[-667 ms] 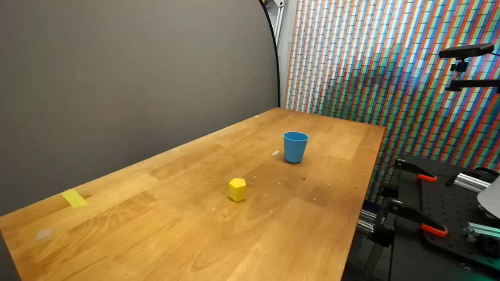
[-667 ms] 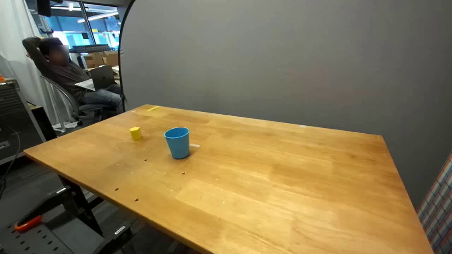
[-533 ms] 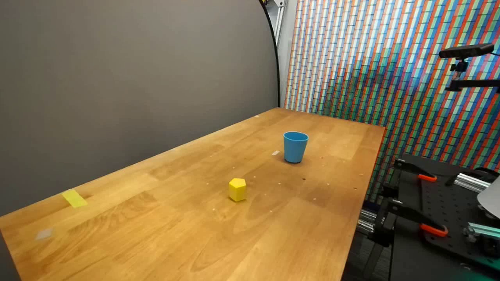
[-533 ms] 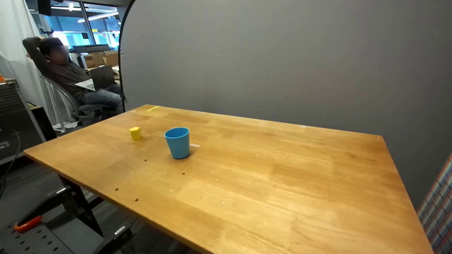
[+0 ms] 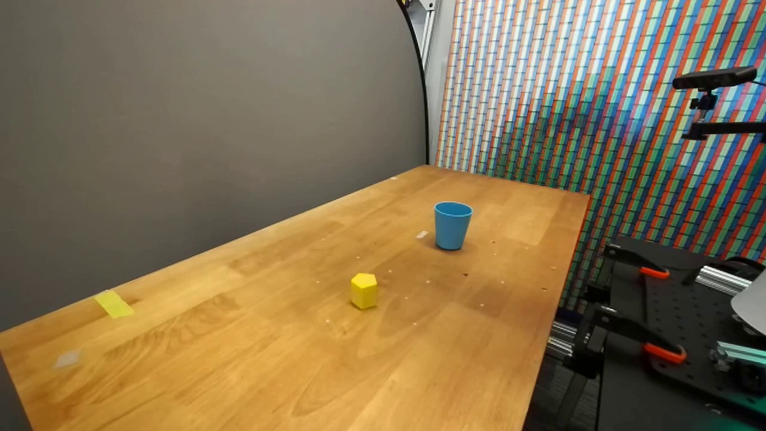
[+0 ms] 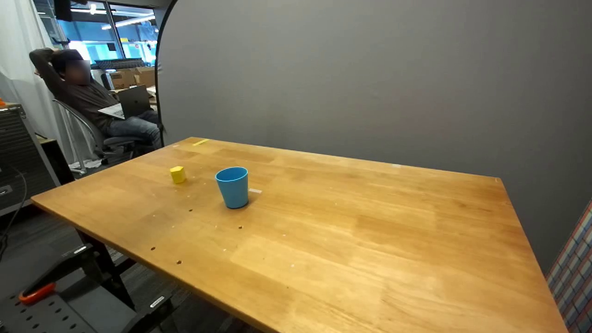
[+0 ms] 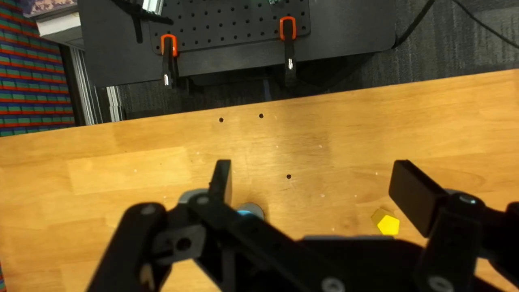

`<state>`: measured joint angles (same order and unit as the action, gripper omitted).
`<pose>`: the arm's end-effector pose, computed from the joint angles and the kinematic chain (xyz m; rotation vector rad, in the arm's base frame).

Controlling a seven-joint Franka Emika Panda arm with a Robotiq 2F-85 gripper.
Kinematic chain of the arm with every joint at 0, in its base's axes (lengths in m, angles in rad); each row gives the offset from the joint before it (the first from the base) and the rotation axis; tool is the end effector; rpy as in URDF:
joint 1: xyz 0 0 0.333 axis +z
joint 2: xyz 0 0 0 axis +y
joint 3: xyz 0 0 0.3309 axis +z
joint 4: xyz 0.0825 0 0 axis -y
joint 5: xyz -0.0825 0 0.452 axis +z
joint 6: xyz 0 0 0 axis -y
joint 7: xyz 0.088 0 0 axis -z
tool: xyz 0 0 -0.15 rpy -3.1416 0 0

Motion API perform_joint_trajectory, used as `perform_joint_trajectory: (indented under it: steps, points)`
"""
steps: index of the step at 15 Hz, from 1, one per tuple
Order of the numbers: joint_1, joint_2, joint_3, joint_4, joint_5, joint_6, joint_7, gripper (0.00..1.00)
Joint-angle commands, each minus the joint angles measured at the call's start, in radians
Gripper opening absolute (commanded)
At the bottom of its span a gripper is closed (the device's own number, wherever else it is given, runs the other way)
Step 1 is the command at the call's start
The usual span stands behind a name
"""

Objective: Put the yellow block in the cup

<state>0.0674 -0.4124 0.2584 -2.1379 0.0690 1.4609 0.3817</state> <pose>0.4208 0.1627 0.5061 2.9914 -0.1392 -0.3754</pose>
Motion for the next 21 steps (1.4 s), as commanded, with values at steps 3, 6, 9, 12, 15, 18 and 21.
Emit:
perform_joint_trajectory:
  steps: [3,6,9,12,15,18,21]
  points:
    - [0.019,0.056,0.002,-0.079,0.141,0.372,0.113,1.0]
    - [0.036,0.159,0.037,-0.11,0.148,0.593,0.133,1.0]
    - [0.053,0.291,0.06,-0.12,0.094,0.775,0.173,1.0]
    - [0.077,0.429,0.061,-0.13,-0.03,0.93,0.236,1.0]
    - [0.124,0.554,0.027,-0.118,-0.177,0.983,0.331,1.0]
    - [0.187,0.657,-0.017,-0.092,-0.271,0.989,0.395,1.0]
    - [0.258,0.736,-0.047,-0.045,-0.302,0.985,0.445,1.0]
